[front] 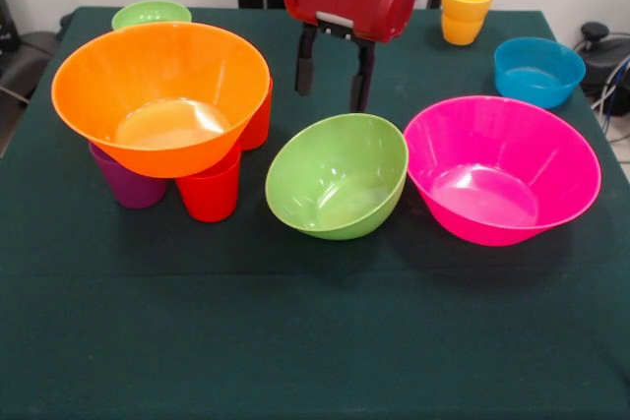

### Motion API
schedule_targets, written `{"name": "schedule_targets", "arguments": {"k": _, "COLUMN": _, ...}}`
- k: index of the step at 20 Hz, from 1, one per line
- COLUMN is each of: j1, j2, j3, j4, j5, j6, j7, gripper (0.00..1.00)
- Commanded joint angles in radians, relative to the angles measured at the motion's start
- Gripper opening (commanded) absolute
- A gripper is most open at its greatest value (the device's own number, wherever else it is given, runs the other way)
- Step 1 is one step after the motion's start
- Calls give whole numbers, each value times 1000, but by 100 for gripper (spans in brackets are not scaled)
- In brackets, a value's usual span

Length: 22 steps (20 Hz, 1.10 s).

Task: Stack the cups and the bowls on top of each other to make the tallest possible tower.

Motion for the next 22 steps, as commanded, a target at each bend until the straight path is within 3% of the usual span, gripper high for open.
{"name": "schedule_targets", "arguments": {"k": 1, "j1": 11, "j2": 1, "j3": 59, "j4": -15, "j5": 21, "j6": -1, "j7": 165, "gripper": 100}}
{"name": "schedule_targets", "arguments": {"k": 22, "j1": 12, "j2": 24, "j3": 60, "j4": -26, "j5": 17, "j6": -23, "j7": 163, "gripper": 100}}
